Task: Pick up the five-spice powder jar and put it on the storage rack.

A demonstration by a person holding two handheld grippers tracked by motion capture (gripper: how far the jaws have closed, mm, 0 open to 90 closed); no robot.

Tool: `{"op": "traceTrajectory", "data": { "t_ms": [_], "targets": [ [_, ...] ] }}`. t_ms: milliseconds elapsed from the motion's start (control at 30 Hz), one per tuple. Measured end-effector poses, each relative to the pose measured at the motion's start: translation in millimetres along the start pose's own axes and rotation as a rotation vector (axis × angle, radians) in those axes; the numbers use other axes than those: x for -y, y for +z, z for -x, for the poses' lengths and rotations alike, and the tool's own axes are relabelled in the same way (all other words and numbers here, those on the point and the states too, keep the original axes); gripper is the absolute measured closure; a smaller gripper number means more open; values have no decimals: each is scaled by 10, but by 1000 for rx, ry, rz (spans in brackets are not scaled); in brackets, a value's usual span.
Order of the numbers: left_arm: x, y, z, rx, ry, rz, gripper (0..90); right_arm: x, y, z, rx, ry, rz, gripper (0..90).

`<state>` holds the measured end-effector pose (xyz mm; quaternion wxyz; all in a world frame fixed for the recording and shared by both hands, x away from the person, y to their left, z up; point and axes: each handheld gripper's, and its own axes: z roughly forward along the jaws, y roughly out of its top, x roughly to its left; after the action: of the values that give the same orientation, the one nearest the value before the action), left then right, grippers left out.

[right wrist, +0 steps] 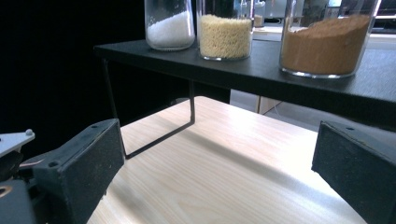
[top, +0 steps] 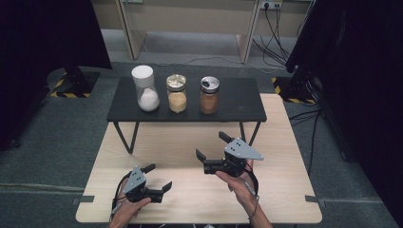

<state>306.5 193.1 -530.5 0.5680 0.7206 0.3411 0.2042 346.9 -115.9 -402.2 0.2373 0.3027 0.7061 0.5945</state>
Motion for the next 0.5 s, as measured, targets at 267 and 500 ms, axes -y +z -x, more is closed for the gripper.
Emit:
{"op": "traceTrajectory", "data": {
  "t_ms": [267,500],
  "targets": [
    [1,-2,2,1,0,0,37,96,13,-12,-9,6,-14,23],
    [1,-2,0,1,-1,0,37,141,21,-41,-20,8,-11,23]
  ]
}}
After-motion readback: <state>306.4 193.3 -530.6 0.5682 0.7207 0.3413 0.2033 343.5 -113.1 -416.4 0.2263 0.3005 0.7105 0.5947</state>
